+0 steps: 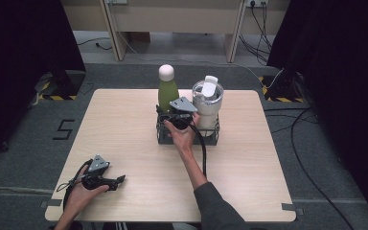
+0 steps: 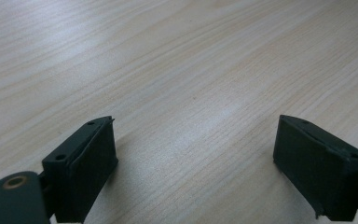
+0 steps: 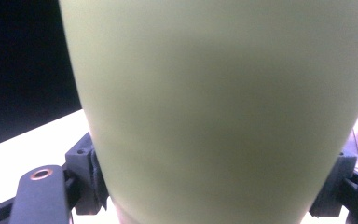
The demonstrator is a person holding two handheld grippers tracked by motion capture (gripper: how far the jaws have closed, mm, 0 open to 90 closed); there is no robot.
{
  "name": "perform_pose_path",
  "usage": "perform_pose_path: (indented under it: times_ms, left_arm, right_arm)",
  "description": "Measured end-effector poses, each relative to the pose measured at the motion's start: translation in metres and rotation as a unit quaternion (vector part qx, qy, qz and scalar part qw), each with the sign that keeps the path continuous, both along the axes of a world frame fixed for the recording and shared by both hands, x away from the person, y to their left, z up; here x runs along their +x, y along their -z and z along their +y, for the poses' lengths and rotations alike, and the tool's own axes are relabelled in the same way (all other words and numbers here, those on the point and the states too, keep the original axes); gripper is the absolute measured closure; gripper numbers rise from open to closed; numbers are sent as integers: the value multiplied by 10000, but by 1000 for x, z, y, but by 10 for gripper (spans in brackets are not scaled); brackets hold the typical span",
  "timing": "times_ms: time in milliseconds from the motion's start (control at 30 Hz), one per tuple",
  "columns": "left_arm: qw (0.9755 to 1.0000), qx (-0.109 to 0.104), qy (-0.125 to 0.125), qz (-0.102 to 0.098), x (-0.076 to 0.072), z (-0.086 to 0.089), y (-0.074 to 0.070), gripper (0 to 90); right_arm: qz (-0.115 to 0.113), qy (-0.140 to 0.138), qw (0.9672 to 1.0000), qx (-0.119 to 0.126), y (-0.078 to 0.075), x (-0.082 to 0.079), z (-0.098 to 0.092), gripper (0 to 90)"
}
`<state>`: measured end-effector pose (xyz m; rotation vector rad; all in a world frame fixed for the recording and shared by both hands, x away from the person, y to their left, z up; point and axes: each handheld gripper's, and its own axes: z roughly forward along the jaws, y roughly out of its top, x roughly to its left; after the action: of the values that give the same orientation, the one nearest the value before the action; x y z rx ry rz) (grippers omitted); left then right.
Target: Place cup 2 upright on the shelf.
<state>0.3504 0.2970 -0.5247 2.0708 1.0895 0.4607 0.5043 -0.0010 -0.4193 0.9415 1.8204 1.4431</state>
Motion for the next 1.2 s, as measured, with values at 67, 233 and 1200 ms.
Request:
perform_pose_path:
  times_ms: [67, 233, 1200]
  left_arm:
    - [10000, -1, 1, 0, 0, 0, 0, 122]
    - [10000, 1, 2, 0, 0, 0, 0, 122]
    - [10000, -1, 2, 1, 0, 0, 0, 122]
  right_arm:
    - [44, 20, 10000, -6, 3, 1, 0, 206]
    - [38, 95, 9999, -72, 10, 1, -1, 206]
    - [285, 275, 9992, 110, 27, 4, -5, 205]
